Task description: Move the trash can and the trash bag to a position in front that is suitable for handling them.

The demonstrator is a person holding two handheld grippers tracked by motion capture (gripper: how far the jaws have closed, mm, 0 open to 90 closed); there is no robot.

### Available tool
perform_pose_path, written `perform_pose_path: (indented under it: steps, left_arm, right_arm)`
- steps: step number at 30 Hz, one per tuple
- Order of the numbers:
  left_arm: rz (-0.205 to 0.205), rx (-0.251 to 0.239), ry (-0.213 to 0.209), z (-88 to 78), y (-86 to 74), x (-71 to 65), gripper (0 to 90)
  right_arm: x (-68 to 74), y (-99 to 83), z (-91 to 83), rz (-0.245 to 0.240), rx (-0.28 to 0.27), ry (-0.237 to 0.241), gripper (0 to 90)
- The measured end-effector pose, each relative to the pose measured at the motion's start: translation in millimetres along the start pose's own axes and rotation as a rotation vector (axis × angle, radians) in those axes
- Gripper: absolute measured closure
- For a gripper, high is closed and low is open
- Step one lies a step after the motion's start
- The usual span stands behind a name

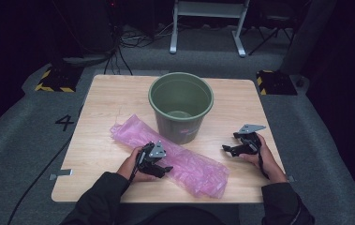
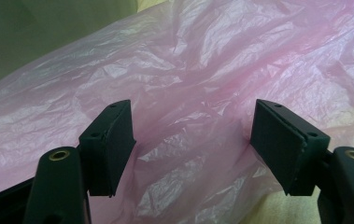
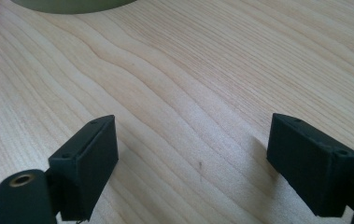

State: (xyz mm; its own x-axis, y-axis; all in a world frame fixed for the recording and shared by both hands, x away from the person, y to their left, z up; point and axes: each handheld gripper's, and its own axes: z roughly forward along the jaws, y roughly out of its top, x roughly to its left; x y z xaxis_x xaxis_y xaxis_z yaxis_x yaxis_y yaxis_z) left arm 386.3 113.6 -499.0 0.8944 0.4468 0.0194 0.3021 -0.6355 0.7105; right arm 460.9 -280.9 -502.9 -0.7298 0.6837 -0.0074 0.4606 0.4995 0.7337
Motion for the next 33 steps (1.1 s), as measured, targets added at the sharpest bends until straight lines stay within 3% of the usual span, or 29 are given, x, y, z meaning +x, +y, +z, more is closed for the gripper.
perform_pose_path:
  steps: [1,2,16,25,28,30,33]
  left_arm:
    - [0.000,0.000,0.000,0.0,0.0,0.0,30.2]
    - [-0.036,0.000,-0.007,-0.8,-2.2,5.4,30.2]
    - [-0.084,-0.011,0.045,-11.8,-15.5,24.3,30.5]
    - [-0.139,0.006,0.109,-21.9,-25.8,35.9,22.5]
    - [-0.137,0.017,0.131,-22.8,-25.4,34.9,17.8]
    - [-0.132,0.030,0.181,-25.6,-23.9,32.4,17.8]
    - [-0.120,0.016,0.198,-31.1,-23.8,30.6,19.8]
  right_arm:
    - [0.0,0.0,0.0,0.000,0.000,0.000,16.4]
    - [0.0,-0.1,0.0,0.000,0.000,0.000,16.4]
    - [0.1,-0.1,0.0,0.001,-0.002,0.000,16.4]
    - [0.0,-0.1,0.1,0.000,-0.002,0.001,16.4]
    - [0.0,-0.1,0.1,0.001,-0.002,0.001,16.4]
    - [0.0,-0.1,0.1,0.001,-0.002,0.001,16.4]
    - [0.0,-0.1,0.0,0.000,-0.001,0.001,16.4]
